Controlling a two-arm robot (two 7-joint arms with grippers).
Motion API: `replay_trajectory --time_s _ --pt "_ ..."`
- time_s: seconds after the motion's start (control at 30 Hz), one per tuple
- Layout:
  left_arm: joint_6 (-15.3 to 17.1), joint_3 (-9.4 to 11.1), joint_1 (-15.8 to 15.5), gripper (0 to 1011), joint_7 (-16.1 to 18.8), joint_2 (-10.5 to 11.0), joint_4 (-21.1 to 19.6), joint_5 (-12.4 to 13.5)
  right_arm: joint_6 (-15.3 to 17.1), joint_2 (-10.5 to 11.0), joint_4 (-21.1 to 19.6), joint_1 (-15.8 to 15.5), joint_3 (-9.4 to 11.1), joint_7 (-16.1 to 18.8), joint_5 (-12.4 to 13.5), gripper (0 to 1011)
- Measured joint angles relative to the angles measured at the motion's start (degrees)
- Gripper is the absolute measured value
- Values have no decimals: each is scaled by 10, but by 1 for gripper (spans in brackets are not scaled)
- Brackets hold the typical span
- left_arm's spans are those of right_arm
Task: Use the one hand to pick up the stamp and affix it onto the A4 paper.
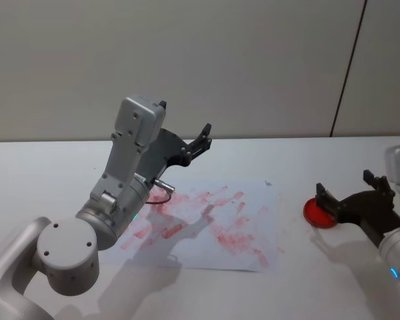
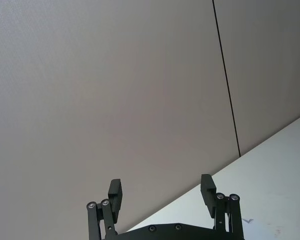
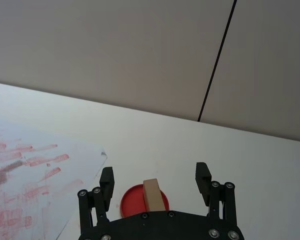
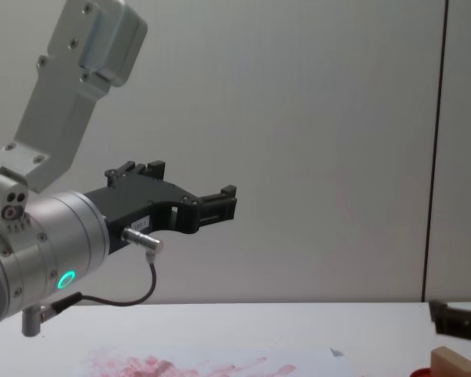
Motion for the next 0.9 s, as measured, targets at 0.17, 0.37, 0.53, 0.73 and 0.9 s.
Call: replay_trajectory --time_s 0.17,0.37,0.53,0.73,0.9 --pt "0 0 0 1001 0 0 0 0 17 -15 28 18 -7 3 -21 1001" --pt "0 0 0 1001 0 0 0 0 30 -25 50 32 -11 8 -38 1001" --pt "0 0 0 1001 0 0 0 0 42 -33 72 44 -13 13 -54 1001" --pt "0 0 0 1002 0 0 0 0 51 -40 91 56 -14 18 -68 1001" --pt "0 0 0 1001 0 0 0 0 59 -46 109 66 -15 24 -79 1001"
